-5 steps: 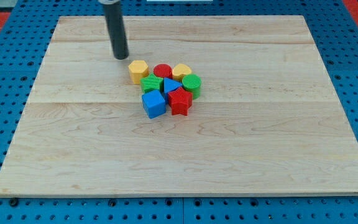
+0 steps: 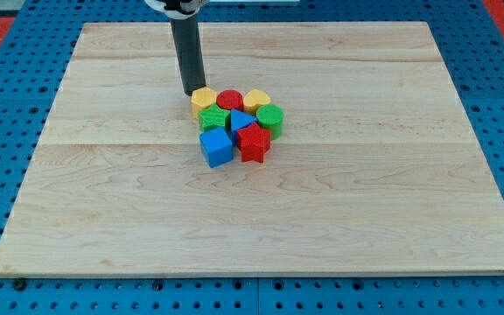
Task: Adjust the yellow blocks red circle and the green circle to make a diagonal line
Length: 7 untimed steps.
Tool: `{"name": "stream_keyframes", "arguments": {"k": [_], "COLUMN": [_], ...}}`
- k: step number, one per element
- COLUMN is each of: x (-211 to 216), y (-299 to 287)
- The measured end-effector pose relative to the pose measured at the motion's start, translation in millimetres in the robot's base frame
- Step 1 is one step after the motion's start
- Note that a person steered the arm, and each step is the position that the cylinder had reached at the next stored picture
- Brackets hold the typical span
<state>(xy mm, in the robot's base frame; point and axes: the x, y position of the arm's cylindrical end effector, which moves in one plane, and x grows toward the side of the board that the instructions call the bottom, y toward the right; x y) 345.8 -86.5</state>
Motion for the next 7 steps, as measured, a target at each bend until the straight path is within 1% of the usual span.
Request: {"name": "stream_keyframes", "arguments": {"k": [1,2,3,4,5,6,7], "x": [-31.2,-32.0,3.7,22.1,32.0,19.3,36.9], "y": [2.4,71.1,115.3,94.5,87.9,101.0,123.6]}}
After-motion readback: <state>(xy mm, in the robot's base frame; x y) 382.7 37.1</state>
